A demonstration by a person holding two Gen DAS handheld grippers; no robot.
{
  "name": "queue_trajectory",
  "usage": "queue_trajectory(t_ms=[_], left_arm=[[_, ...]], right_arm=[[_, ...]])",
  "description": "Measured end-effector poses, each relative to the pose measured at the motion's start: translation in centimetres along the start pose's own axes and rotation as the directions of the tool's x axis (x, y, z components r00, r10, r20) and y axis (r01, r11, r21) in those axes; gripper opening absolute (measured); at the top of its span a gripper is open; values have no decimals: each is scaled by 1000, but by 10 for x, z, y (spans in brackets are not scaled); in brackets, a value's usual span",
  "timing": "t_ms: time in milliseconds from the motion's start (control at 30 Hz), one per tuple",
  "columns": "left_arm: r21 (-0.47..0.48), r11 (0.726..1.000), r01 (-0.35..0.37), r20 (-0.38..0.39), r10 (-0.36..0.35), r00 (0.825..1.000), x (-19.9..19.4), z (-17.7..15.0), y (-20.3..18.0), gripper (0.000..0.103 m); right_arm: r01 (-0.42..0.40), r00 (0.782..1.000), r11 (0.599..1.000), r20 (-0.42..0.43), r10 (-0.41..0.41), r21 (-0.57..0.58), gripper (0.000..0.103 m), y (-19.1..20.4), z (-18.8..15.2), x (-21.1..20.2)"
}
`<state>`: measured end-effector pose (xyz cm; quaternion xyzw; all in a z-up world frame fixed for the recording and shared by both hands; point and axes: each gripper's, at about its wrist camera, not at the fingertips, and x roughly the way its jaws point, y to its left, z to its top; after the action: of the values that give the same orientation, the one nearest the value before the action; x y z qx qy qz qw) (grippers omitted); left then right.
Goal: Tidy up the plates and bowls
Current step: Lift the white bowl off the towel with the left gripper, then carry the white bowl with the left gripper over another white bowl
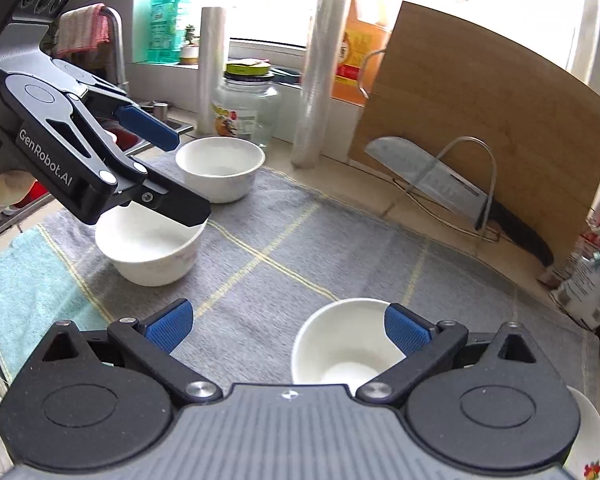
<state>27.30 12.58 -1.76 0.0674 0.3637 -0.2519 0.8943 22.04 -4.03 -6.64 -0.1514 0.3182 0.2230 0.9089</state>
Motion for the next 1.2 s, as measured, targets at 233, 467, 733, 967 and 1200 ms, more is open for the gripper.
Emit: queue_trajectory(t_ms=[233,467,733,967,1200], left_arm=[[-122,988,-98,-85,88,992,-1,-23,54,100],[-144,986,-83,-141,63,988,10,-39,76,98],[-164,986,11,-192,-43,980,28,-43,89,85],[-138,987,85,-222,-114,968,41,-38,94,77],[-120,984,129,-234,-154,960,46,-33,97,69]], right_arm=[[-114,993,989,-40,111,-98,103,44,20,36],[-176,982,973,-100,162,-148,103,81,25,69],[-171,980,975,-124,154,-142,103,91,27,92],[-144,985,978,-122,126,-151,101,95,31,97],[-119,988,978,-119,99,-172,93,99,34,99]])
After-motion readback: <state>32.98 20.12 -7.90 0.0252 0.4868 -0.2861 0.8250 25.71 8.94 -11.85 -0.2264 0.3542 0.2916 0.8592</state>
